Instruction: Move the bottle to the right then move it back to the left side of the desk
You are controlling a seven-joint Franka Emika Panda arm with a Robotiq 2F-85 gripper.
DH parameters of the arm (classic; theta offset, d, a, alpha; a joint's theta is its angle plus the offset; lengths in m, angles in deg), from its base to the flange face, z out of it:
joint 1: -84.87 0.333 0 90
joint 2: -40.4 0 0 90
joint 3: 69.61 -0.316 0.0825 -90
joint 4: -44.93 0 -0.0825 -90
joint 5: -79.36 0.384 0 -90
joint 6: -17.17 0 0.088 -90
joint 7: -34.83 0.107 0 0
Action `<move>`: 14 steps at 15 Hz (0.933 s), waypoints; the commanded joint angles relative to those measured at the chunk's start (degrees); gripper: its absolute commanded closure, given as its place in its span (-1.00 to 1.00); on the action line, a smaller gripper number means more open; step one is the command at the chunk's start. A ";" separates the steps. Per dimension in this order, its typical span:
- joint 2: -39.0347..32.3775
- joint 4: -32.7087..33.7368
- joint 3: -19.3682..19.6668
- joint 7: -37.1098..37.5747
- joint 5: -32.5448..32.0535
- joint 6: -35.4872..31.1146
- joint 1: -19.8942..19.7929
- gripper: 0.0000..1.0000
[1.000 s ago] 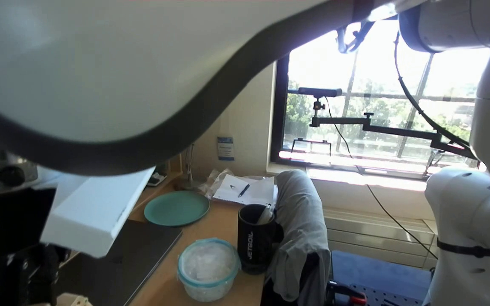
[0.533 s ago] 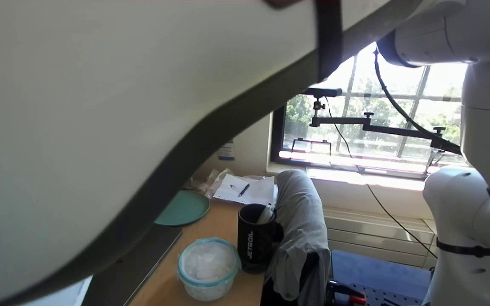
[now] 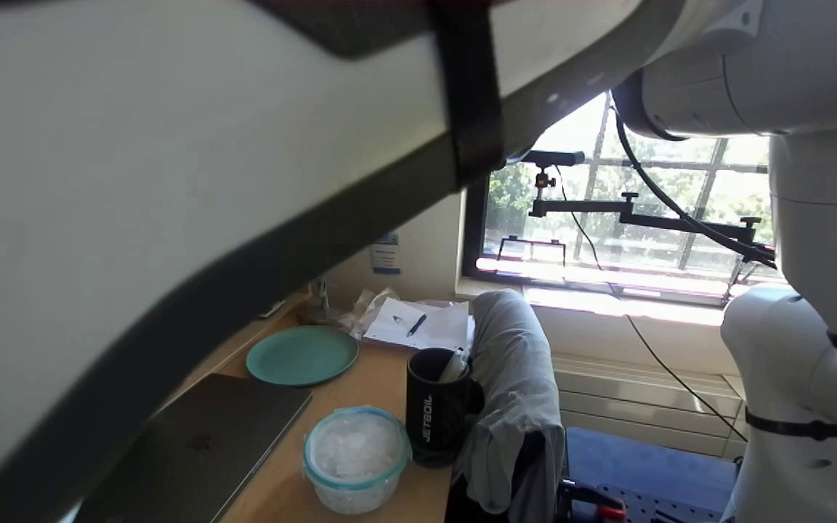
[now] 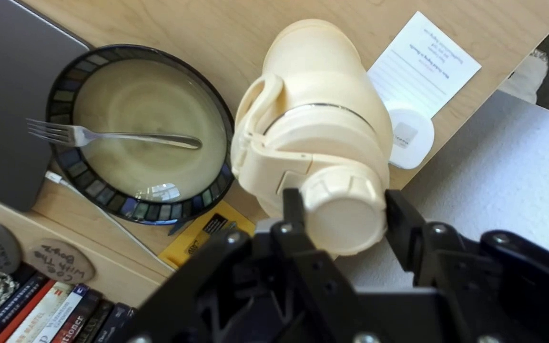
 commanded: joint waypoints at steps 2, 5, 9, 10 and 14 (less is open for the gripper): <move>-2.17 4.78 0.46 -1.49 -0.54 3.19 0.97 0.57; -2.42 5.28 0.61 -1.40 -0.38 3.71 0.86 0.57; -1.88 4.73 0.75 -1.34 -0.13 3.98 0.61 0.57; -1.41 4.18 0.68 -1.45 0.25 4.13 0.37 0.57; -0.21 3.04 0.52 -1.64 1.12 5.02 -0.12 0.57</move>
